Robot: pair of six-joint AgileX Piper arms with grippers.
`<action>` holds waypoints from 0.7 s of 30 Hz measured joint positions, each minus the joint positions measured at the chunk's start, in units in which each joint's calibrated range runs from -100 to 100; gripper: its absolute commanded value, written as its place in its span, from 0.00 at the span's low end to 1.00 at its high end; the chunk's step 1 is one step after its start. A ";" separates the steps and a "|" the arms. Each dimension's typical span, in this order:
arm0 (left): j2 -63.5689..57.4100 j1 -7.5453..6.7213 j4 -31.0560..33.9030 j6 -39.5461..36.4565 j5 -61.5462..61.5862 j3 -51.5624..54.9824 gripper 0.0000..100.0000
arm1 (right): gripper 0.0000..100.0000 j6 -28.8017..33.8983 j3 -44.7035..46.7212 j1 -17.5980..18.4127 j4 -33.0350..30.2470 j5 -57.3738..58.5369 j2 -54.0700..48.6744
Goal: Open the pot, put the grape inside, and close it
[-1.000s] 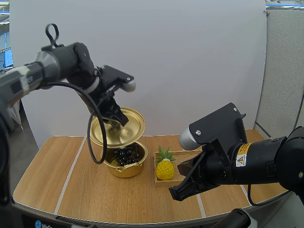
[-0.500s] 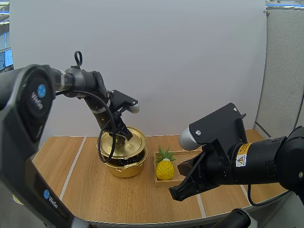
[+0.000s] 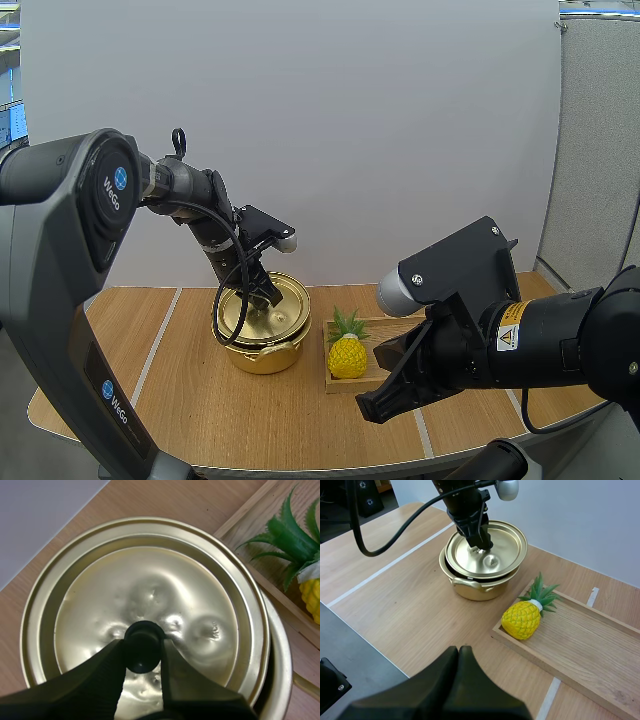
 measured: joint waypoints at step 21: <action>0.15 0.00 -2.23 2.38 6.11 -0.49 0.00 | 0.00 0.00 0.00 0.00 0.00 0.00 0.00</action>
